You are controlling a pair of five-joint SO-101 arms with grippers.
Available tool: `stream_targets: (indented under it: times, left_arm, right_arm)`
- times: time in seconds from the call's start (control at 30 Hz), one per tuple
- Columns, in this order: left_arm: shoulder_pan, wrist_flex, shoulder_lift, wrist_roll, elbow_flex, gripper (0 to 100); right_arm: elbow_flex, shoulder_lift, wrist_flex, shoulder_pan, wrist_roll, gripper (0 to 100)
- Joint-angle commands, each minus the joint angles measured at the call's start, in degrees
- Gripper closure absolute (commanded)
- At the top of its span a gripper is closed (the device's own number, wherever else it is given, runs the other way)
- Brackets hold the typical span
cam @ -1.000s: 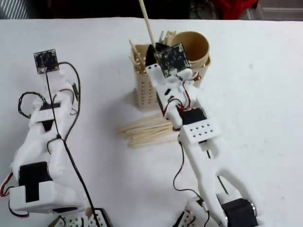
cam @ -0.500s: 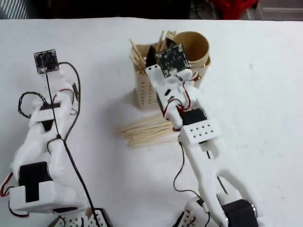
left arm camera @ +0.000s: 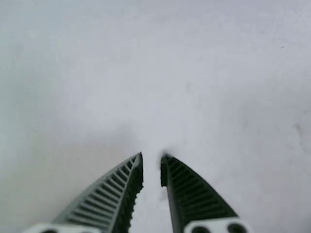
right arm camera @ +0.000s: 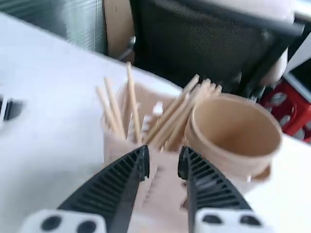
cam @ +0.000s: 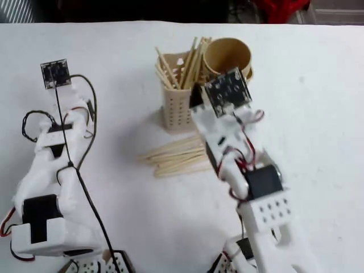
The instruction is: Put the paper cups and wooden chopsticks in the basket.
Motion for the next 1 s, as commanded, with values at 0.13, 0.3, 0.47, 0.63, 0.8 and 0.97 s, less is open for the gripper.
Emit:
stream_targets:
  times: [0.13,0.3,0.47,0.63,0.8,0.97]
  left_arm:
    - [0.57,-0.18,-0.31,0.18,-2.46,91]
    - [0.4,-0.18,-0.31,0.18,-2.37,91]
    - [0.4,-0.09,-0.31,0.18,-2.46,91]
    - [0.4,-0.18,-0.31,0.18,-2.73,91]
    - [0.31,-0.18,-0.31,0.18,-2.73,91]
    - [0.4,-0.18,-0.31,0.18,-2.73,91]
  right_arm:
    - [-7.65,-1.54,29.93,-0.13,8.7,89.2]
    - [-7.65,8.75,33.27,-0.13,9.05,89.2]
    - [-7.65,18.42,29.85,-0.84,16.79,89.2]
    - [-6.86,32.48,28.62,-3.65,26.81,79.8]
    - [-2.55,44.18,15.16,-3.65,36.84,72.7]
    - [-1.41,50.77,0.22,-1.71,37.27,72.6]
